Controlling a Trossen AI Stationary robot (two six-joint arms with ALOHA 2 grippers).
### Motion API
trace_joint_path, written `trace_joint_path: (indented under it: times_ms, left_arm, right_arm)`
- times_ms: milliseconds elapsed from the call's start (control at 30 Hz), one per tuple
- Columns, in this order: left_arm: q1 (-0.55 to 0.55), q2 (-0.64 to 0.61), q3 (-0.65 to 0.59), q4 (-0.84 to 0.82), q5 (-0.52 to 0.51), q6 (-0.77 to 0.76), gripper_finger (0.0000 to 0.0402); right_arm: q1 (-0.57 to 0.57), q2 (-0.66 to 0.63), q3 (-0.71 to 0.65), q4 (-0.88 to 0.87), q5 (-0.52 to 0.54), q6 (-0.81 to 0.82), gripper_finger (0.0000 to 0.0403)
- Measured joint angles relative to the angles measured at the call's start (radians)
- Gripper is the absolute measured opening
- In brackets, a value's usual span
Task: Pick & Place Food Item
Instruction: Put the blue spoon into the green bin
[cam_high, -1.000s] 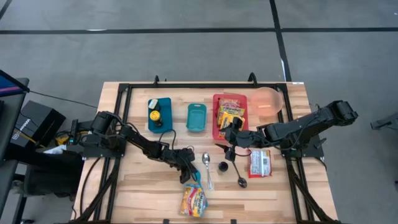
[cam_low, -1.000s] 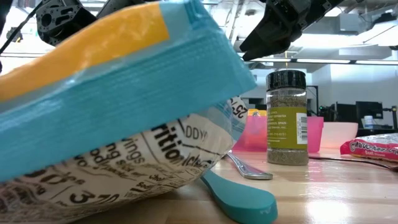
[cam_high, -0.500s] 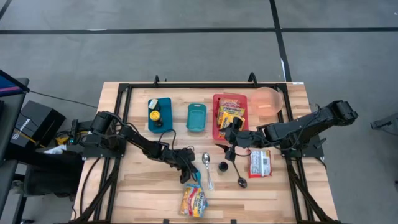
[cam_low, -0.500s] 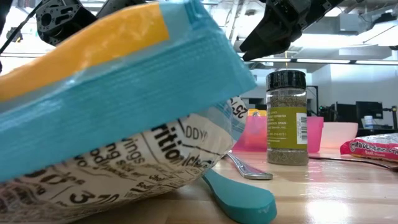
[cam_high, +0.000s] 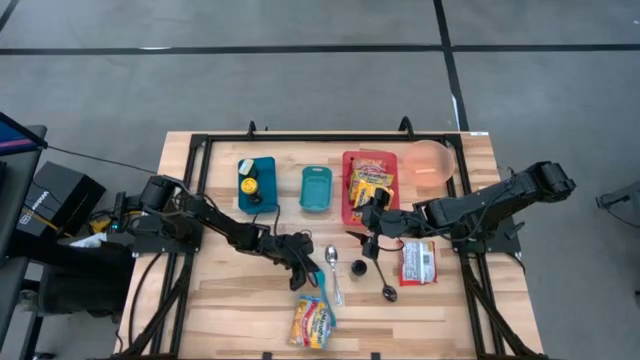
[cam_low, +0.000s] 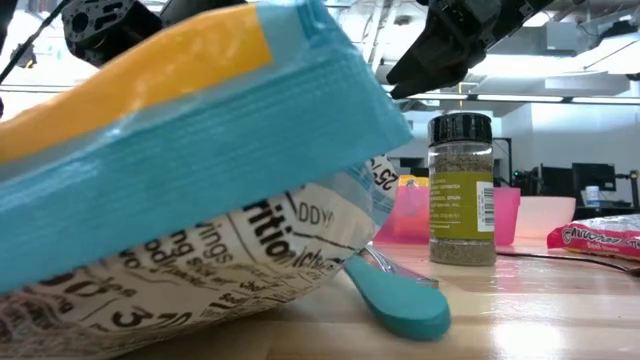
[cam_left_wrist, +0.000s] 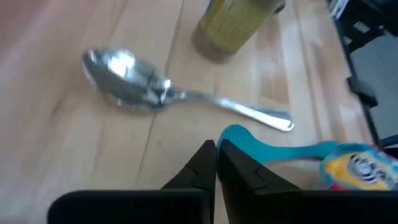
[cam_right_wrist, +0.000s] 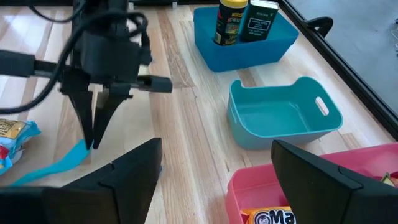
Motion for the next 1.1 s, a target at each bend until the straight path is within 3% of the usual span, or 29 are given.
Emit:
trace_joint_path:
  times_ms: [667,1100]
  left_arm:
    - [0.068,-0.386,0.000,-0.321,-0.060,0.179,0.0001]
    - [0.166,-0.435,0.000,-0.377,-0.076,0.249,0.0004]
  right_arm:
    - [0.000,0.000,0.000,0.000,0.000,0.000,0.0297]
    - [0.000,0.000,0.000,0.000,0.001,-0.001,0.0297]
